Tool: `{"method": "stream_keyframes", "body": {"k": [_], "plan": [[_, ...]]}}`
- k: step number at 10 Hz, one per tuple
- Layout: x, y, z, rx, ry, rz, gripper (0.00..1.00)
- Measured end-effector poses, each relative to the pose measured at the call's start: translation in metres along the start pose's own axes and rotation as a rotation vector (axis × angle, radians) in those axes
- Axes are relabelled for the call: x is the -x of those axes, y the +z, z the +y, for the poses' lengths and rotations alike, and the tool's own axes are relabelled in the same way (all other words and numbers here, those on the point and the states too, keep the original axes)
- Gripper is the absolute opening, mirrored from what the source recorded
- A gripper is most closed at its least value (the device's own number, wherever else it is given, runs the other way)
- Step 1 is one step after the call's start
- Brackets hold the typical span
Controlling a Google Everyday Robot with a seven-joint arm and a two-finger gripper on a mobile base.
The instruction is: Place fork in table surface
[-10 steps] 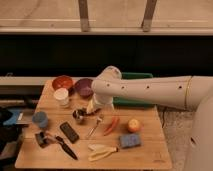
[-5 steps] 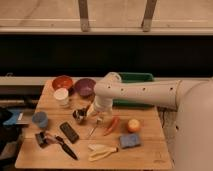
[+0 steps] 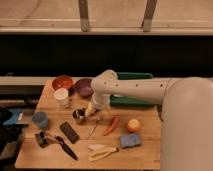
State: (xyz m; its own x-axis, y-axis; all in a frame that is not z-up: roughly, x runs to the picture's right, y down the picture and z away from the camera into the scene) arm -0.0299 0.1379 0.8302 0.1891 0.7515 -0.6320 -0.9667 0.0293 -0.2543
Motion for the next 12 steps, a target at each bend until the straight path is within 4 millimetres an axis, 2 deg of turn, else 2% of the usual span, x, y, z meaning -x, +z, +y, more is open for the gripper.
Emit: {"method": "stream_keyframes", "body": {"k": [2,5,9,10,11,12], "plan": [[0.004,0.020,-0.014,0.010,-0.001,0.039,0.80],[0.002,0.039,-0.021,0.018,-0.012,0.089,0.80],[0.003,0.053,-0.009,0.026,-0.048,0.128,0.80],[0.003,0.056,-0.007,0.022,-0.054,0.133,0.78],[0.003,0.055,-0.008,0.021,-0.054,0.131,0.71],[0.004,0.054,-0.009,0.019,-0.055,0.130,0.60]]}}
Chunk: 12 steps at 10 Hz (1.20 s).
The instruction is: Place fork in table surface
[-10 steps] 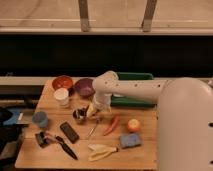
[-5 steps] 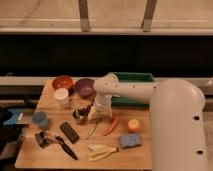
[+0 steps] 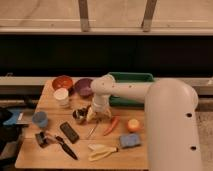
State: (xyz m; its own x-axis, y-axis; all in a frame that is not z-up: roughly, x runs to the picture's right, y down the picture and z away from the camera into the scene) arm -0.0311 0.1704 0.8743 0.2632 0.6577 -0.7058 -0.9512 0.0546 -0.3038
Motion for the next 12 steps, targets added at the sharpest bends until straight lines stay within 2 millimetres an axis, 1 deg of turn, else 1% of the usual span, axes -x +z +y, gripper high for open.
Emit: {"method": "stream_keyframes", "body": {"k": [2,3,4,6,7,8,10,12], "plan": [[0.000,-0.002,-0.004,-0.004,0.004,-0.002,0.43],[0.000,-0.004,-0.006,-0.006,0.006,-0.003,0.31],[0.000,-0.006,-0.005,-0.004,0.006,-0.003,0.20],[0.000,-0.006,0.000,0.002,0.001,0.002,0.03],[-0.001,-0.006,-0.002,-0.003,0.001,0.002,0.00],[-0.002,-0.002,-0.003,-0.015,-0.003,0.008,0.00],[-0.003,0.006,0.001,-0.026,-0.011,0.009,0.00],[-0.004,0.005,0.001,-0.031,-0.016,0.010,0.00]]}}
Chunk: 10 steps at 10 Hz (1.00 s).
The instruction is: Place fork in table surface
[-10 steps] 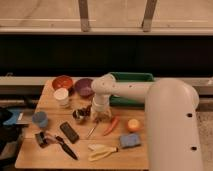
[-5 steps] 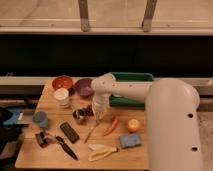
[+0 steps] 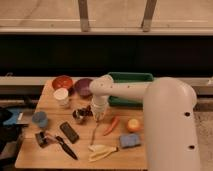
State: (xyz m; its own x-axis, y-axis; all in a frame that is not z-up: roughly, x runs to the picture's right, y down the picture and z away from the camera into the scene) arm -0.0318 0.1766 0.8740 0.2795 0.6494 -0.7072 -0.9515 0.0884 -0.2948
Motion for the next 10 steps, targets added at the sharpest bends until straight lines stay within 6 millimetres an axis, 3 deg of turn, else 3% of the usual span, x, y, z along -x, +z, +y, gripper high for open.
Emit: {"method": "stream_keyframes", "body": {"k": [5,7,10], "plan": [[-0.002,-0.007,-0.001,-0.013,0.001,0.001,0.00],[0.006,-0.036,-0.008,-0.055,0.036,-0.062,0.00],[0.013,-0.104,-0.013,-0.115,0.081,-0.158,0.00]]}}
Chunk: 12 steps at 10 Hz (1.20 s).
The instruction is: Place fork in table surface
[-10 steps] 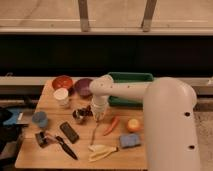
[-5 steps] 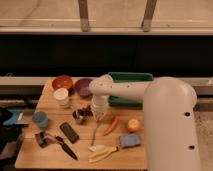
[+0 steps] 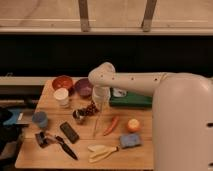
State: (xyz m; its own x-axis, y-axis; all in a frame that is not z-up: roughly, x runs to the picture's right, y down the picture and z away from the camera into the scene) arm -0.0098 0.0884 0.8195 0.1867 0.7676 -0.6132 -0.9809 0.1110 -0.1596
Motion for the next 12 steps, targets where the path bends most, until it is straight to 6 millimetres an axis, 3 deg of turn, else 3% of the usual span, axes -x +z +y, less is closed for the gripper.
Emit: {"method": "stream_keyframes", "body": {"k": [2,3,4,6,8,10,12], "plan": [[0.013,-0.056,-0.008,-0.053,0.030,-0.074,0.00],[0.015,-0.066,-0.011,-0.064,0.037,-0.089,0.00],[0.022,-0.091,-0.018,-0.095,0.056,-0.131,0.00],[0.024,-0.106,-0.021,-0.113,0.069,-0.152,0.00],[0.022,-0.101,-0.023,-0.115,0.079,-0.141,0.00],[0.018,-0.080,-0.025,-0.106,0.087,-0.118,0.00],[0.010,-0.046,-0.024,-0.089,0.093,-0.078,0.00]]}}
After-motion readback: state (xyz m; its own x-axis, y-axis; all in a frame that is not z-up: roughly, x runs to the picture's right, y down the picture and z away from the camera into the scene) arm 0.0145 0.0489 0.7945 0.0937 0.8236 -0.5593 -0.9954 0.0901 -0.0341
